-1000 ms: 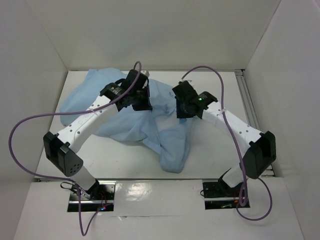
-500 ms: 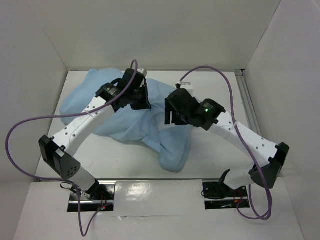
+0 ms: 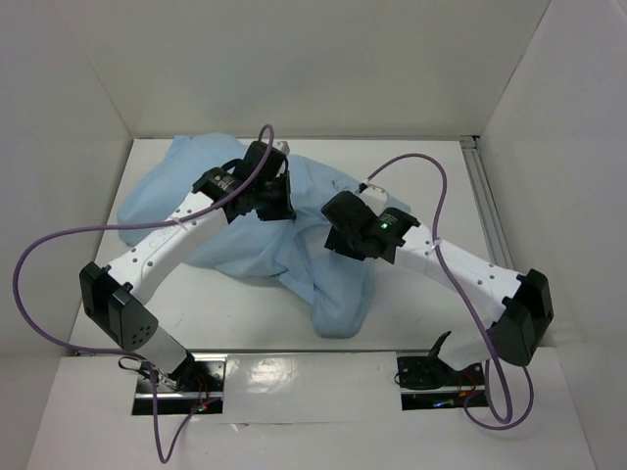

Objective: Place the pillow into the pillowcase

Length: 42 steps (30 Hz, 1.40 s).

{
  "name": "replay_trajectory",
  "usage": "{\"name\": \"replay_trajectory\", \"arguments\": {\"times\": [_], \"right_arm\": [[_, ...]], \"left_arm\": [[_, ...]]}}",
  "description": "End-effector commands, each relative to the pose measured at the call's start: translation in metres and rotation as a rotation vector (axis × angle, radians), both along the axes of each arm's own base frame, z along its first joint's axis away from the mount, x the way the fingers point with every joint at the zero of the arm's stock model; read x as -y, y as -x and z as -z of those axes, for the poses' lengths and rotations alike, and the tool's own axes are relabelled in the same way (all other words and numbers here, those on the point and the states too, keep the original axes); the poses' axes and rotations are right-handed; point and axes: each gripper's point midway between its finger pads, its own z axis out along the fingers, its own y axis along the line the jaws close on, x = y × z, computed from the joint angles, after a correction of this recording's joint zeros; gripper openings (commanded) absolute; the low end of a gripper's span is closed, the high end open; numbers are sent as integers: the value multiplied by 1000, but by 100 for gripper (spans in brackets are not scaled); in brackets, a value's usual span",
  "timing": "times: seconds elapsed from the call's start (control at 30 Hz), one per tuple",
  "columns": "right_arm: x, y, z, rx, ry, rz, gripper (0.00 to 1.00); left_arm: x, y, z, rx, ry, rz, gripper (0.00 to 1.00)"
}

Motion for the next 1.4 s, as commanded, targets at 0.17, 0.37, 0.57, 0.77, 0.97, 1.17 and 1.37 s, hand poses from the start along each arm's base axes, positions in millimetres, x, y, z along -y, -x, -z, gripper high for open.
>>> {"name": "replay_trajectory", "arguments": {"times": [0.17,0.37,0.57,0.77,0.97,1.17,1.37], "right_arm": [[17,12,10,-30,6,124,0],[14,21,-51,127,-114,21,0],[-55,17,-113,371,-279,-403,0],[-111,32,-136,537,-394,-758,0],[-56,5,-65,380,-31,-564,0],[9,0,-36,199,268,-341,84],[25,26,-75,286,90,-298,94]], "left_arm": [[-7,-4,-18,56,39,-34,0],[-3,-7,-12,45,39,-28,0],[0,-8,-12,48,51,-20,0],[0,-5,2,10,41,-21,0],[-4,-5,3,10,40,-30,0],[-3,-9,-26,62,92,-25,0],[2,-9,-39,80,120,-10,0]]}}
